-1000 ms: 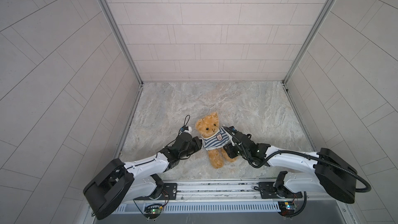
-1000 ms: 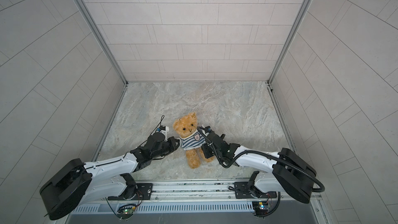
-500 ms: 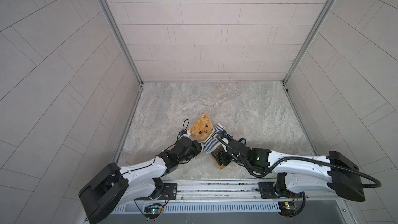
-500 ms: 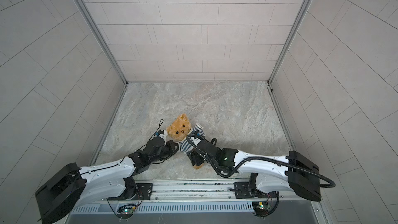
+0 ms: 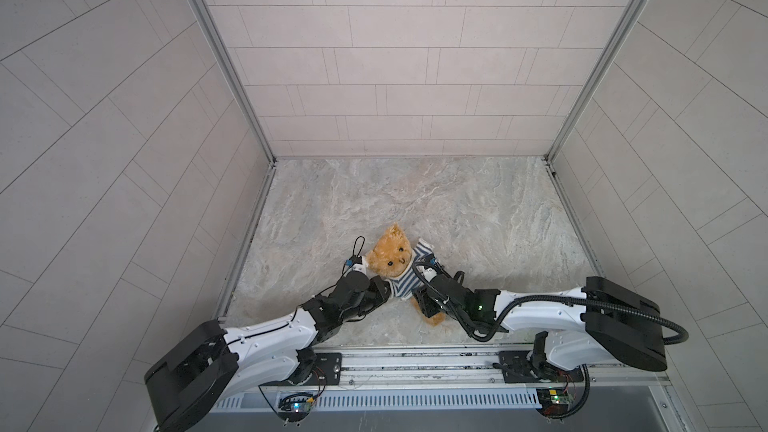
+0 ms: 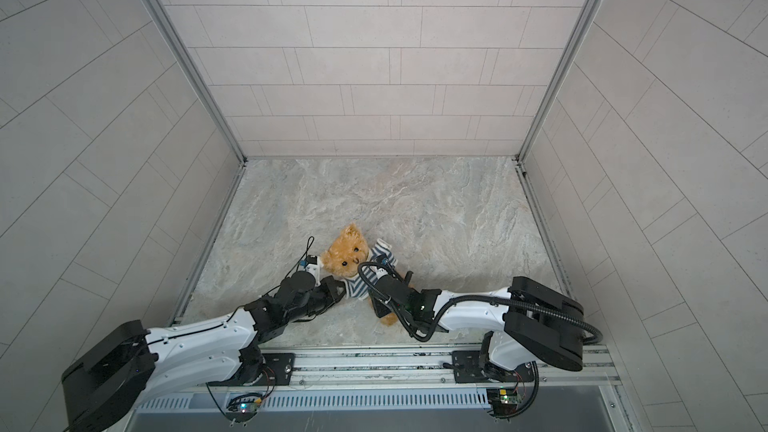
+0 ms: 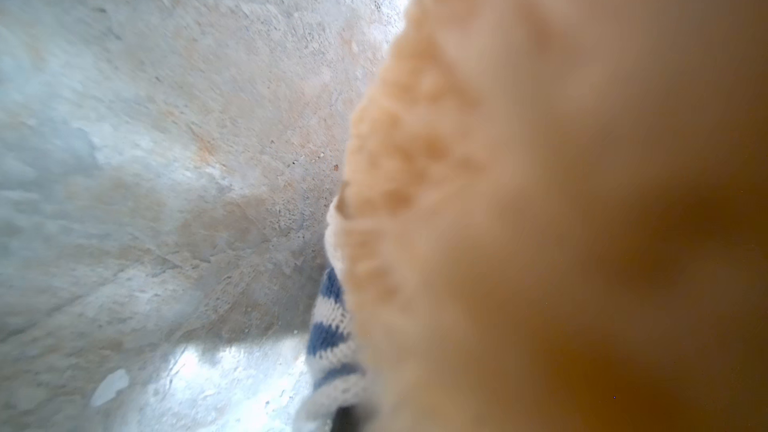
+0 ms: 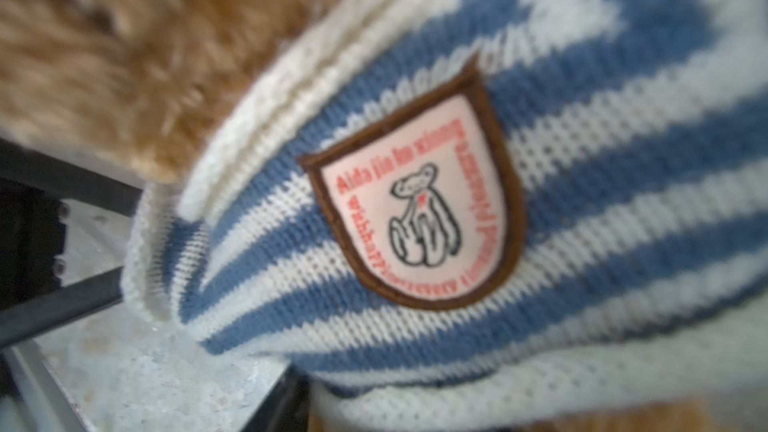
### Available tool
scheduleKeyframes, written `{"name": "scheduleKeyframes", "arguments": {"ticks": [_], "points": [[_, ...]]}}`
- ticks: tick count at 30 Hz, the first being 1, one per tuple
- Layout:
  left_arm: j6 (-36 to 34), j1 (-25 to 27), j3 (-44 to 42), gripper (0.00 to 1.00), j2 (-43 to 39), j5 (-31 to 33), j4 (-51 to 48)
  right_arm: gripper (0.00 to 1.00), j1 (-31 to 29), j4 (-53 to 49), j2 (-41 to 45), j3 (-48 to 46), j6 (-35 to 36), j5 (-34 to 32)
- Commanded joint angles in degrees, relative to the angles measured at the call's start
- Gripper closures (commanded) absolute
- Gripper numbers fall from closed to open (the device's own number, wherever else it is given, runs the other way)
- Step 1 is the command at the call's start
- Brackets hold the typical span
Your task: Dress the teddy bear
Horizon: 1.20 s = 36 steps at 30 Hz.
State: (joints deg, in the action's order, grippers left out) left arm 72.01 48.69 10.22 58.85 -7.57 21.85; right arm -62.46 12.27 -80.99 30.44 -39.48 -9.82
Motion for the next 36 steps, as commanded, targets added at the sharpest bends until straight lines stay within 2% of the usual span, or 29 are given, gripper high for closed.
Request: {"name": "scheduleKeyframes", "arguments": {"ticks": [1, 3, 7, 15, 22, 31, 36], "points": [[-1.2, 0.3, -1.0, 1.0, -0.5, -1.4, 0.3, 0.69, 1.1, 0.9, -0.2, -0.8, -0.1, -2.1], [-1.4, 0.3, -1.1, 1.0, -0.4, -1.9, 0.5, 0.77, 1.7, 0.2, 0.3, -1.2, -0.1, -2.4], [-1.7, 0.3, -1.4, 1.0, -1.0, -2.5, 0.1, 0.99, 2.7, -0.4, 1.4, -2.5, 0.8, -2.6], [-5.1, -1.5, -2.1, 1.0, -3.0, -5.1, -3.2, 1.0, 4.0, -4.7, 6.7, -4.9, 1.7, -5.6], [-12.3, -7.4, -1.4, 1.0, -2.6, -12.5, -6.2, 1.0, 4.7, -8.1, 10.4, -5.6, 2.6, -7.0], [-19.4, -8.2, 1.2, 1.0, -0.1, -18.8, -8.7, 1.0, 4.7, -8.9, 11.0, -5.8, 2.3, -7.9], [-23.6, -8.2, 2.5, 1.0, 5.1, -21.7, -7.7, 1.0, 4.7, -7.4, 9.0, -4.6, 2.4, -5.5]]}}
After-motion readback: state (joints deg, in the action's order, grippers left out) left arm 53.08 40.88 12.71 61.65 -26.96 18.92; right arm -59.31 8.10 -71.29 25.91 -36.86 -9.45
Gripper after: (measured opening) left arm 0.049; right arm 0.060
